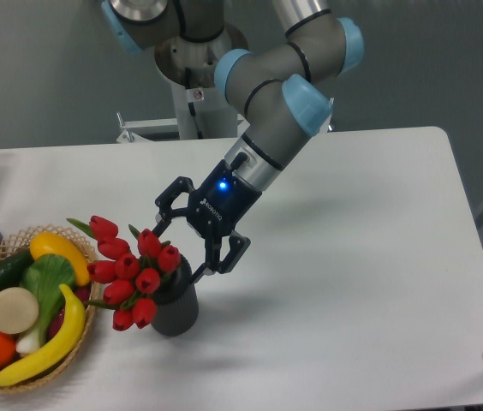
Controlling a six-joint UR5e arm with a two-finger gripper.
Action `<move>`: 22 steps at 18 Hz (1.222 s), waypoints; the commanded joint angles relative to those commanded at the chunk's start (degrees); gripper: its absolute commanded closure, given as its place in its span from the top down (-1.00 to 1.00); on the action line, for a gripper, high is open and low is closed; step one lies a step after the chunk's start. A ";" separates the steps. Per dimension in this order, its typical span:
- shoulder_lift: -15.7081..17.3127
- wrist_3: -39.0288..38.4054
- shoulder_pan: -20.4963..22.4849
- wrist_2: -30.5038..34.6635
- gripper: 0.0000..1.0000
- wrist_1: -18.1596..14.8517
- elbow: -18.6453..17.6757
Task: Pick up the flowers from the vase
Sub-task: 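Close the gripper around the tulip stems above the vase rim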
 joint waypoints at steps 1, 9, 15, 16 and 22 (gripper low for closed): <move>0.09 0.01 -0.26 0.09 1.00 0.00 -0.35; -0.61 0.88 -1.32 0.18 1.00 0.09 0.00; -1.49 0.89 -2.29 0.09 1.00 0.44 0.79; -1.49 0.89 -2.29 0.09 1.00 0.44 0.79; -1.85 0.89 -2.46 0.09 1.00 0.44 0.96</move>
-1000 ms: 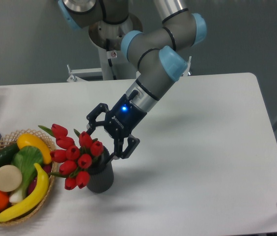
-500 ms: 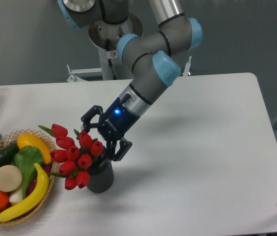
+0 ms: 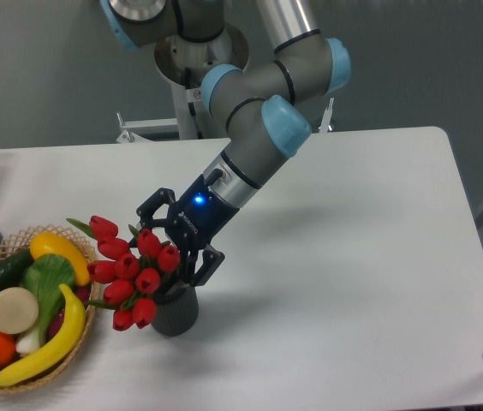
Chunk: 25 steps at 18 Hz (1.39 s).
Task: Pick up the flowers from the vase
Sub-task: 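Close the gripper around the tulip stems above the vase rim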
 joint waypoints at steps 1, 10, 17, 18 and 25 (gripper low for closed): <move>0.00 0.00 0.00 0.00 1.00 0.00 0.00; -0.61 0.09 -0.44 0.00 0.61 0.79 0.09; -0.70 0.00 -0.44 -0.09 0.17 0.79 0.97; -0.70 0.00 -0.44 -0.09 0.09 0.79 0.97; -0.62 -0.09 -0.18 -0.44 -0.13 0.70 0.97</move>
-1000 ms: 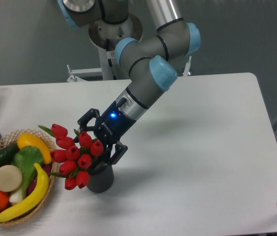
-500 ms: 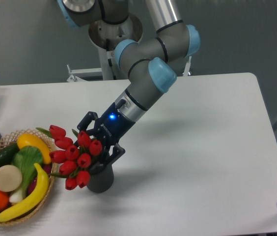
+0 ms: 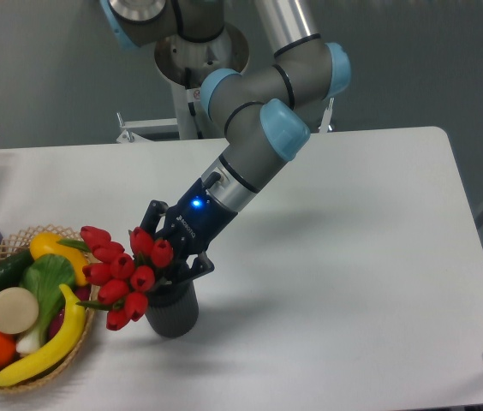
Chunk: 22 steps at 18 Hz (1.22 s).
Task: Pick up the flowers from the vase
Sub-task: 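Lift the gripped tulips straight up out of the grey vase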
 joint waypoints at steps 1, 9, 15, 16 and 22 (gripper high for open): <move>0.00 0.00 0.00 0.00 -0.14 0.00 0.00; 1.49 -3.07 0.62 -0.79 -0.13 0.00 0.00; 3.69 -6.23 0.70 -2.02 -0.14 0.00 0.52; 3.95 -6.76 0.79 -2.11 -0.13 0.00 0.70; 5.27 -8.61 2.20 -5.62 -0.13 0.00 2.02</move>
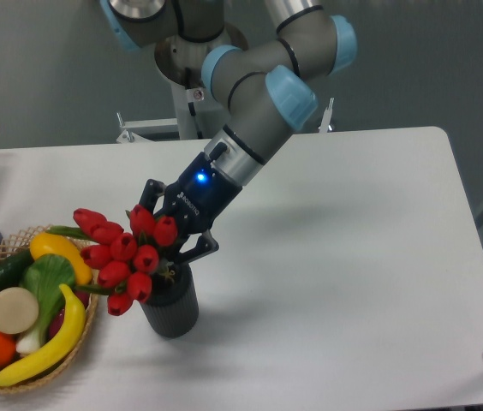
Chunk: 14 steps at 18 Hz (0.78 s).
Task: Pick up the flowers from the vase
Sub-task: 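Lift the gripped tulips straight up out of the grey vase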
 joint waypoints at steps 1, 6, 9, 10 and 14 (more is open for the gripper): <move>0.09 -0.78 0.00 -0.09 -0.14 0.00 0.70; 0.26 -5.27 -0.09 -0.09 -0.14 0.09 3.69; 0.61 -9.74 -0.17 -0.18 -0.14 0.00 6.15; 1.05 -12.11 -0.35 -0.18 -0.14 0.00 7.29; 2.02 -17.13 -0.17 -0.18 -0.14 0.00 10.81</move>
